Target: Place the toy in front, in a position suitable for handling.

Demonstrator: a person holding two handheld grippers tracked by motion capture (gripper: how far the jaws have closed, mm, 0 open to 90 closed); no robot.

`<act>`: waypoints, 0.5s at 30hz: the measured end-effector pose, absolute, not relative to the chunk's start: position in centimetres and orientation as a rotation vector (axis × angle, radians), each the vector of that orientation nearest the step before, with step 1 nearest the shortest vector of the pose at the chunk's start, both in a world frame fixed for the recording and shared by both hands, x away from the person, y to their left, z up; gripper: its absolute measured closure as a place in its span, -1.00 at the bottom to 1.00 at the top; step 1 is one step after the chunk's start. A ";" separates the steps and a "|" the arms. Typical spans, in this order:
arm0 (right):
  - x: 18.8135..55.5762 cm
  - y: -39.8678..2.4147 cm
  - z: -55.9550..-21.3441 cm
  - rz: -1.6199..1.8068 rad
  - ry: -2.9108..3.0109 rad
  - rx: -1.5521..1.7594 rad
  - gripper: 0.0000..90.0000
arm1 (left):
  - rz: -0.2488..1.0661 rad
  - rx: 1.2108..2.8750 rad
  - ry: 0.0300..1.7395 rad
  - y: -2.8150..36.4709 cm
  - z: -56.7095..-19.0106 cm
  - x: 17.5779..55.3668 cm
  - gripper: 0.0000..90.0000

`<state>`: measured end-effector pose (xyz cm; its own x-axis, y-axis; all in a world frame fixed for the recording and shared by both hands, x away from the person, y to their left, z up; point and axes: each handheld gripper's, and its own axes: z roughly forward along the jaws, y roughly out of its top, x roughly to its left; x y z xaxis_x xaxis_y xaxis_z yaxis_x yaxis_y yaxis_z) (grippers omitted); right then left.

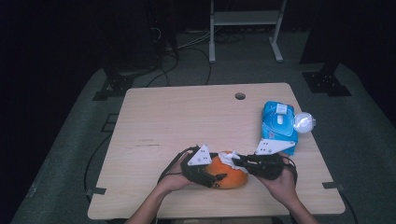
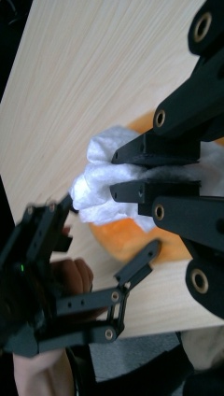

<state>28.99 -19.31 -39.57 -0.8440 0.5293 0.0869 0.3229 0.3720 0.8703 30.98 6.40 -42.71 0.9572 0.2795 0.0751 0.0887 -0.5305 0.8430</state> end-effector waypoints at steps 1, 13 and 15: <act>29.2 -19.7 -39.7 1.464 2.417 0.781 0.82 | 0.235 2.126 0.267 6.5 -42.8 31.1 -0.38; 29.7 -21.0 -40.4 1.479 2.432 0.850 0.82 | 0.161 2.146 0.250 7.2 -42.8 31.2 -0.58; 29.6 -20.8 -40.5 1.492 2.452 0.825 0.82 | 0.162 2.140 0.280 6.9 -42.7 31.4 -0.79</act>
